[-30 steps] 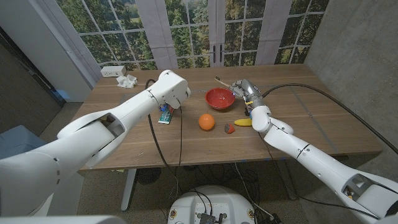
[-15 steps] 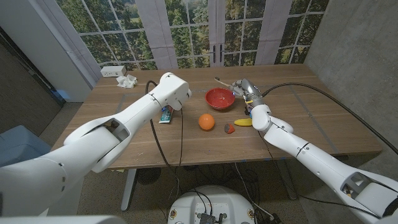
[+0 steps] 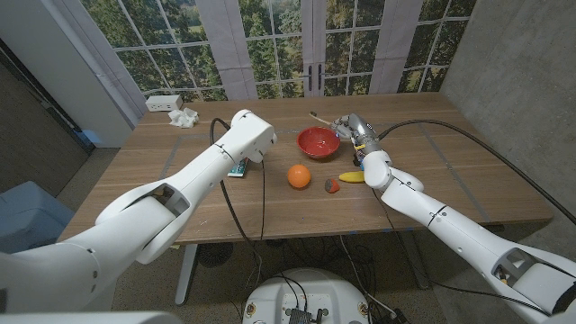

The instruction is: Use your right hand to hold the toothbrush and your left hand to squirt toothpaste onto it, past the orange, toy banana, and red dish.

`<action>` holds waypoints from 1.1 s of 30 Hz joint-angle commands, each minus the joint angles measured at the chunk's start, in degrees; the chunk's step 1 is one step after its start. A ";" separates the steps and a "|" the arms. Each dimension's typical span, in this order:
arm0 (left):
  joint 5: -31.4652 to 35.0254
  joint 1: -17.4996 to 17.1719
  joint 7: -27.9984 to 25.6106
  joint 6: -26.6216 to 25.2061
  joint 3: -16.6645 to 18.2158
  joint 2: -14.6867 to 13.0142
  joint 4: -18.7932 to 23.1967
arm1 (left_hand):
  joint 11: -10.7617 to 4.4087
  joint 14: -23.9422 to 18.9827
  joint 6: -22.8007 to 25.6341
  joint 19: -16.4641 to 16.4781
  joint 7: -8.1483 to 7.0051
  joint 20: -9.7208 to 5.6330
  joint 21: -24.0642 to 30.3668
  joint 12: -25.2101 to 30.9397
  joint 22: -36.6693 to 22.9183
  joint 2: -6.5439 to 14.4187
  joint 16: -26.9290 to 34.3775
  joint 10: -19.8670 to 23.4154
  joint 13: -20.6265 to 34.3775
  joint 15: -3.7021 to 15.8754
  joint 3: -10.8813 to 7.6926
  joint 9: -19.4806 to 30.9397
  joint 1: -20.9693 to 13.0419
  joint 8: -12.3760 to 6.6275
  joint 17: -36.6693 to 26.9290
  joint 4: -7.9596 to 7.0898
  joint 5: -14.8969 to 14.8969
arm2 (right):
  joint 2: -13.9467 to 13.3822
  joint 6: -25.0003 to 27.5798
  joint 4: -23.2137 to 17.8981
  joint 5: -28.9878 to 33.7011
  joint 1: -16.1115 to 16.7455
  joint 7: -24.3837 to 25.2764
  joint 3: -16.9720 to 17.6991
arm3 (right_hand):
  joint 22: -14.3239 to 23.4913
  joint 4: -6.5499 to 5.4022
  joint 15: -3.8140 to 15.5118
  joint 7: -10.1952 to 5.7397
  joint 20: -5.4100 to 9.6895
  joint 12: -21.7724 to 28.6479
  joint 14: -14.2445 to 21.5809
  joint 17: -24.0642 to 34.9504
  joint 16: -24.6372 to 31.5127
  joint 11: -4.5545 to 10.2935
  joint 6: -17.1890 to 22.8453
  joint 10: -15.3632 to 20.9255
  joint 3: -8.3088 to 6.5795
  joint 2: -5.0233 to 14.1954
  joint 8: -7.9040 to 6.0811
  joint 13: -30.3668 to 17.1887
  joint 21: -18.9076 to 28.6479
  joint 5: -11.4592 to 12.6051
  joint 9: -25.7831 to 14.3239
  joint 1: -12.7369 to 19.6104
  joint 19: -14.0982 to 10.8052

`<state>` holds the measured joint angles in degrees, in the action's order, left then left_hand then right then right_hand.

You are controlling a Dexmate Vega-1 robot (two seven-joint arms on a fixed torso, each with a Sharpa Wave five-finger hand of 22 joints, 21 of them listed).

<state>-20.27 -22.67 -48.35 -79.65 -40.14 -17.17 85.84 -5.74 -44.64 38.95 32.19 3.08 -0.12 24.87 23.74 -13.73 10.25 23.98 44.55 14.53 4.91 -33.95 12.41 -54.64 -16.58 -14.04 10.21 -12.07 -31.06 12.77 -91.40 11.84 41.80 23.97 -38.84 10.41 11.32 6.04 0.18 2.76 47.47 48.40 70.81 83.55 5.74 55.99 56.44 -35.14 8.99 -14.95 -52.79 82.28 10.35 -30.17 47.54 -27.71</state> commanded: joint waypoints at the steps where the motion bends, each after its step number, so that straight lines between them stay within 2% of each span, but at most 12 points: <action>1: 7.11 -2.74 1.82 0.83 0.74 -1.23 4.81 | -3.27 -0.15 0.58 0.06 0.11 -0.05 0.38 0.02 -0.11 -0.15 0.30 2.81 0.27 6.92 -0.11 0.34 -0.72 -0.29 -0.27 0.18 0.04 | -0.29 -0.01 -1.26 -0.98 0.87 -0.13 0.62 | 0.02 -3.75 6.21 -1.29 5.51 0.36 -0.23 0.15 0.46 4.64 1.93 4.20 -4.30 0.56 0.25 -0.09 0.40 0.33 -0.28 -0.09 0.31; 13: 12.66 -1.55 5.30 1.20 -3.93 -5.37 8.51 | -3.67 -0.24 1.09 0.02 -0.29 -0.35 0.80 0.03 -0.20 -0.31 0.44 2.97 0.53 7.32 -0.10 0.59 -1.30 -0.52 -0.45 0.34 0.05 | -0.42 -0.52 -2.26 -0.95 1.62 0.56 0.88 | 0.01 -3.68 6.20 -1.24 5.52 0.49 -0.37 0.14 0.78 4.54 1.92 4.24 -4.56 0.54 0.47 -0.12 0.56 0.32 -0.35 -0.26 0.41; 26: 18.14 2.52 10.57 1.48 -11.18 -10.33 10.31 | -4.34 -0.49 1.84 -0.08 -0.88 -0.77 1.29 0.19 -0.31 -0.50 0.77 3.64 0.85 7.90 0.08 0.89 -2.02 -0.90 -0.80 0.48 0.10 | 0.38 -0.88 -1.88 1.15 1.61 2.25 -0.08 | 0.00 -3.60 6.20 -1.30 5.52 0.60 -0.44 0.12 1.22 4.53 2.12 4.31 -4.88 0.51 0.70 -0.01 0.79 0.30 -0.37 -0.50 0.47; 33: 20.43 4.07 13.08 1.33 -13.70 -12.03 11.26 | -4.74 -0.70 2.20 0.17 -1.15 -1.03 1.72 0.36 -0.37 -0.59 1.03 4.19 1.07 8.21 0.24 1.07 -2.49 -1.10 -1.08 0.53 0.14 | 1.14 -1.66 -1.19 2.96 1.59 3.85 -0.95 | -0.01 -3.58 6.20 -1.30 5.51 0.60 -0.47 0.12 1.37 4.48 2.24 4.29 -4.98 0.49 0.74 0.06 0.88 0.30 -0.40 -0.60 0.44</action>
<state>-3.64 -21.23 -39.09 -78.31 -49.31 -25.95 95.41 -6.90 -44.84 40.55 32.27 2.04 -0.63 26.28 23.73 -13.99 9.58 24.40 45.03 15.34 5.12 -33.74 13.21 -56.53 -17.47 -14.79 10.45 -12.07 -30.87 11.98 -93.40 12.59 43.37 25.90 -38.73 10.41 11.86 5.83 0.27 2.97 47.70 47.98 70.82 84.69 5.76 56.09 56.41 -35.69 8.91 -14.48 -52.63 82.72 10.38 -30.53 46.73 -27.51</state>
